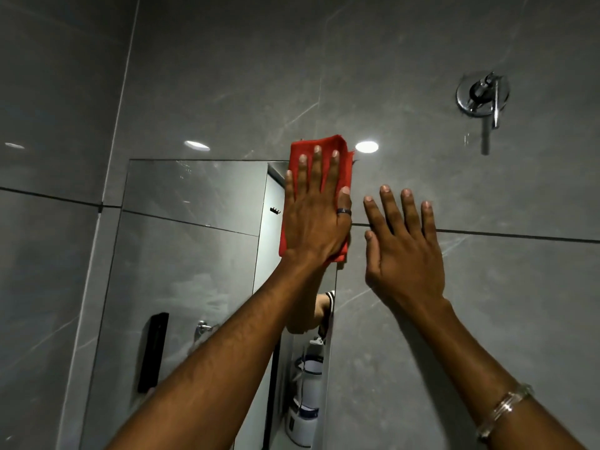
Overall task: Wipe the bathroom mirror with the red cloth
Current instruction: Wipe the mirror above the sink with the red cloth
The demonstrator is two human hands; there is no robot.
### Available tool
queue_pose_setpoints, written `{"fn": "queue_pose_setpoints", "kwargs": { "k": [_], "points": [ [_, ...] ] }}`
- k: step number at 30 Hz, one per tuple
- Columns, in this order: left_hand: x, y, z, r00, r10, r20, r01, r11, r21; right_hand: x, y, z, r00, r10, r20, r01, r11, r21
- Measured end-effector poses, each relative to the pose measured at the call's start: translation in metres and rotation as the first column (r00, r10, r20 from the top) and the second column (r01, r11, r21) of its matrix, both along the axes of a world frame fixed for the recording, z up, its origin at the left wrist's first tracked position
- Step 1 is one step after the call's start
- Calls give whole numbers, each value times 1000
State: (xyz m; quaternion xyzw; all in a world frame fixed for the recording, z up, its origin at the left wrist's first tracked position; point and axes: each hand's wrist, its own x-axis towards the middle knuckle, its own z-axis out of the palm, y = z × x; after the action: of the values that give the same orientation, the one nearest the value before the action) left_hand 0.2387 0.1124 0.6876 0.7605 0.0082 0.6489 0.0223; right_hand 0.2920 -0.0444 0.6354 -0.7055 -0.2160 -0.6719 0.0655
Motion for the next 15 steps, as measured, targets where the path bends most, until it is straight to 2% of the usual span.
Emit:
{"fn": "queue_pose_setpoints", "kwargs": {
  "k": [8, 15],
  "points": [
    [3, -5, -56, 1000, -16, 21, 17, 1000, -21, 2, 6, -20, 1000, 1, 0, -1, 996, 89],
    [-3, -7, -122, 999, -48, -3, 48, 998, -46, -5, 10, -63, 998, 18, -53, -11, 991, 133]
  ]
}}
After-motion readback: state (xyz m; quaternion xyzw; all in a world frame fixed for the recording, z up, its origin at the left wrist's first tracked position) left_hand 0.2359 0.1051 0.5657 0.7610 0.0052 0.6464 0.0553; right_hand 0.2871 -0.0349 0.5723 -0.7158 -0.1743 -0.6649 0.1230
